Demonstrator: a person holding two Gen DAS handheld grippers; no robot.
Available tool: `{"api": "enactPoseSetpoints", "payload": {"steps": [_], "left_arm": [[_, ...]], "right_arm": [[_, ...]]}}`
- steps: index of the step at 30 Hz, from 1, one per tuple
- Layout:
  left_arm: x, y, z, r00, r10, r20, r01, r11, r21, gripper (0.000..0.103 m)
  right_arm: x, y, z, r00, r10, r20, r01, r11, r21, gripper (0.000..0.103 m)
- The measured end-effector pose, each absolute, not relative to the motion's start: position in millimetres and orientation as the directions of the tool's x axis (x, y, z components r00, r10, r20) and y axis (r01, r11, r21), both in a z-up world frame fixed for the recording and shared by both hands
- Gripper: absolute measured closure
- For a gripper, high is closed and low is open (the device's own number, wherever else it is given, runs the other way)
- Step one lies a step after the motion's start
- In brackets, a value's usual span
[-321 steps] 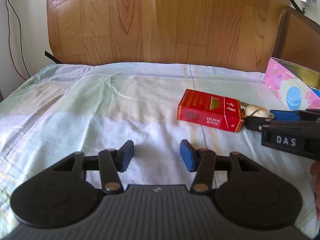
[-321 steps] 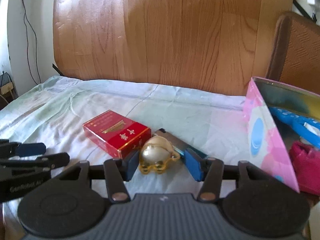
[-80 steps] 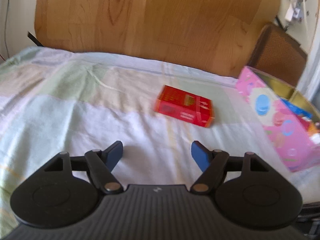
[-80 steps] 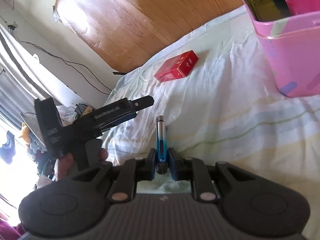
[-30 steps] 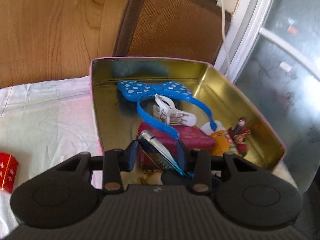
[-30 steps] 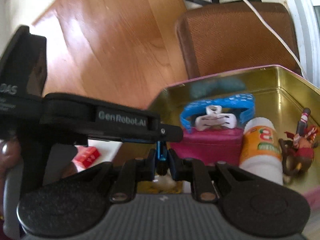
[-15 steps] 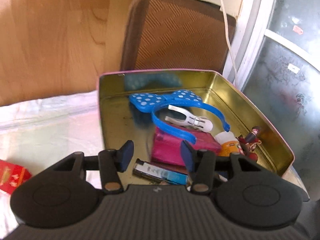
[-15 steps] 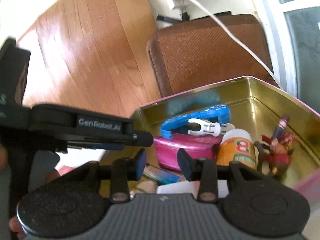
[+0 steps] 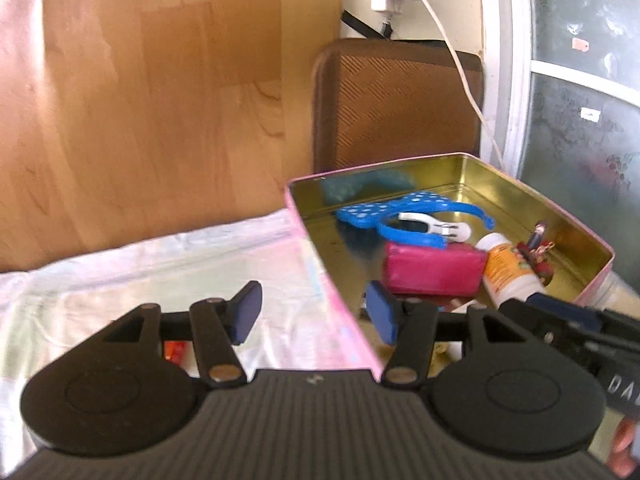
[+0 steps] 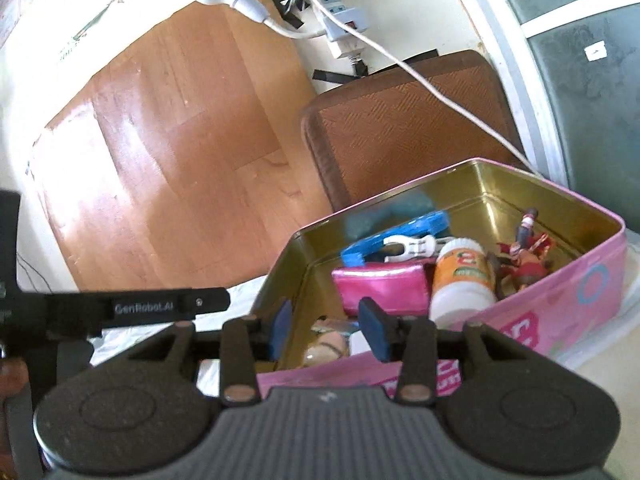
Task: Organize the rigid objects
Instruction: 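Move both tools back above the red cigarette box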
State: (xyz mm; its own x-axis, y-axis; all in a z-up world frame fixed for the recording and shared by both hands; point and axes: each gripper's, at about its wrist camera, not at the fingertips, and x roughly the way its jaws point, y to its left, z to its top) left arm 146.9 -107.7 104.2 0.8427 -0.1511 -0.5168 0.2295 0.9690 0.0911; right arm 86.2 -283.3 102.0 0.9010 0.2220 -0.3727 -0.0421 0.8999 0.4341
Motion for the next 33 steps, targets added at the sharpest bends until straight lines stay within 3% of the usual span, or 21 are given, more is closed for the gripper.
{"api": "enactPoseSetpoints", "payload": {"steps": [20,33], "left_arm": [[125,-28,80,0.862,-0.042,-0.505,0.097,0.992,0.084,0.038],[137,22,54,0.841,0.049,-0.540,-0.008,0.997,0.079,0.038]], "right_arm": [[81,-203,118,0.867,0.300,-0.398,-0.167,0.927,0.335,0.062],[90,-151,107,0.814,0.344,-0.467,-0.247,0.934,0.257,0.061]]}}
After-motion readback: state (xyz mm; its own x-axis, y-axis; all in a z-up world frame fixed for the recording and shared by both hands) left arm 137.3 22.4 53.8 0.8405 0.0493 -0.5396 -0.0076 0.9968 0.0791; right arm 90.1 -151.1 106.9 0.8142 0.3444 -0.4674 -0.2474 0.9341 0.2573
